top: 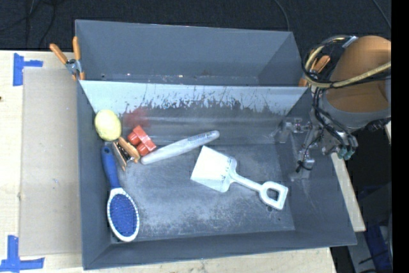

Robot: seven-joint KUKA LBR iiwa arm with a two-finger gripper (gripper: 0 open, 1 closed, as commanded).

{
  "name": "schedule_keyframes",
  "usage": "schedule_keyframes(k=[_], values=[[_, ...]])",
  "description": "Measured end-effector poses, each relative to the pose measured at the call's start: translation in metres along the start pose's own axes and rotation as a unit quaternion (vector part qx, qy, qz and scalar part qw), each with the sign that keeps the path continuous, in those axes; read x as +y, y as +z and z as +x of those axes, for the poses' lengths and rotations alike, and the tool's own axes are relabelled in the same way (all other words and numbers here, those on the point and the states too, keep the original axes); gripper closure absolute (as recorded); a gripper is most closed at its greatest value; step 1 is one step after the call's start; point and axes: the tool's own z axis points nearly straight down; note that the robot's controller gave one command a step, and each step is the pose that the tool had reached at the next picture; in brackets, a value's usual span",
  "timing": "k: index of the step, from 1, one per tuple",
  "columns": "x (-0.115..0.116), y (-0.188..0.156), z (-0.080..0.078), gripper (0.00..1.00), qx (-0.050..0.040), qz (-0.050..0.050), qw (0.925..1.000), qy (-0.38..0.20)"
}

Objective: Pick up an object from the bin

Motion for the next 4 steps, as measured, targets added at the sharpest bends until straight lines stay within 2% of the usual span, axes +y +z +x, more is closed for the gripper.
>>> schedule_keyframes(k=[1, 2, 3, 4], values=[[0.001, -0.005, -0.002, 0.0, -0.0034, 0.001, 1.0, -0.002], [0.033, 0.066, 0.017, 0.0, -0.0026, 0.0, 0.9995, 0.031], [0.041, 0.07, 0.022, 0.0, 0.001, 0.0, 0.9998, 0.02], [0.049, 0.057, 0.023, 0.0, -0.0035, 0.0, 0.9953, 0.097]])
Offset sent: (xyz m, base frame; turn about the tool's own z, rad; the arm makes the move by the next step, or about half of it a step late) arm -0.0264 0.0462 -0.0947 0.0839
